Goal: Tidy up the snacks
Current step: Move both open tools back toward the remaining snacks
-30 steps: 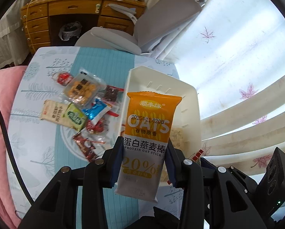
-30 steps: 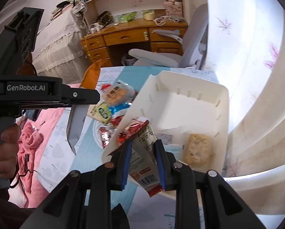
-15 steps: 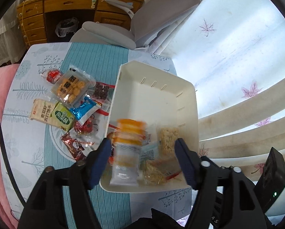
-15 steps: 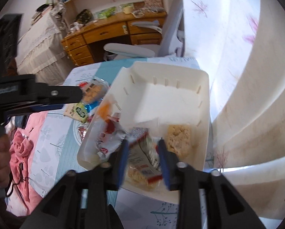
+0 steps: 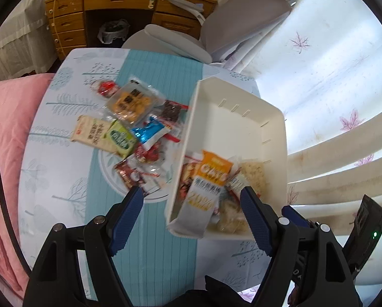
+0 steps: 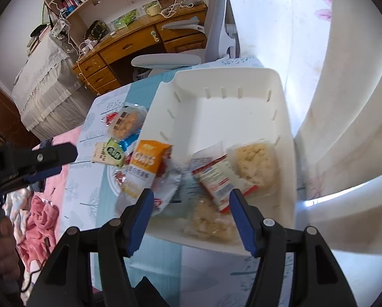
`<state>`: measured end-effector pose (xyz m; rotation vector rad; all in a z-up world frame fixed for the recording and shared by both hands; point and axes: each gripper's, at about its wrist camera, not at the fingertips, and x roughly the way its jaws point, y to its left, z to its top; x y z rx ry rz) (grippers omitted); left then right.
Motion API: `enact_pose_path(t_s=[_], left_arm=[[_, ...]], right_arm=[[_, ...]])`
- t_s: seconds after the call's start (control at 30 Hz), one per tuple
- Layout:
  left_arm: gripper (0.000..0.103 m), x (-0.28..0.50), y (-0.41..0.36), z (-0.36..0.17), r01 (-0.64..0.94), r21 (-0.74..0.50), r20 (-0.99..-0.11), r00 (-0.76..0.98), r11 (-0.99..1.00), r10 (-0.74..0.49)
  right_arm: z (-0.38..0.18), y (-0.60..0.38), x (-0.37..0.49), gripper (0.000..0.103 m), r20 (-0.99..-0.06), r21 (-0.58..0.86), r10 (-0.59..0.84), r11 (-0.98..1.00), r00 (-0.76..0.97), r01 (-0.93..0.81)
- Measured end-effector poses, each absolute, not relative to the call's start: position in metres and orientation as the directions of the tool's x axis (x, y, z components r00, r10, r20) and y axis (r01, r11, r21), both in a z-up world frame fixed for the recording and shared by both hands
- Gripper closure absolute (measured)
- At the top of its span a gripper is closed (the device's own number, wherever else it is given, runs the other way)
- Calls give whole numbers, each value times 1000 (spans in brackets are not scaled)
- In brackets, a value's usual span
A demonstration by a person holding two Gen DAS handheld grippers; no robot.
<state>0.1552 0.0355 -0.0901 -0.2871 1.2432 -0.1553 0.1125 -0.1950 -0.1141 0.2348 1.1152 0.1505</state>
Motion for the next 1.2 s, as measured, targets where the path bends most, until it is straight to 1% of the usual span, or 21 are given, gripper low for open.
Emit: enact_pose_path(t_s=[0.2,0.33,0.47,0.7,0.8,1.2], left_arm=[[26,134,63,-88,-54,-272,-927,283,961,-246],[26,121,84,-86,-45,-274,-931,262,961,-253],[26,114,106,-83,-28,-275,-935,240,961,-260],[26,108,148,-68,59,-259,-936,230,964,-266],[23,110,168,-66,84,-256,-937,223,963,-269],[23,147,242,-83,174,-247,-944,178,953,-277]], right_arm=[[-119,-172,106,40,-870,305,269,952,413,21],[-119,-155,102,40,-869,305,260,951,422,41],[-120,-137,99,40,-876,310,241,945,418,104],[-115,-97,93,40,-858,336,216,922,466,192],[-115,-76,92,40,-855,342,206,914,476,219],[-134,-5,91,40,-873,310,137,897,468,315]])
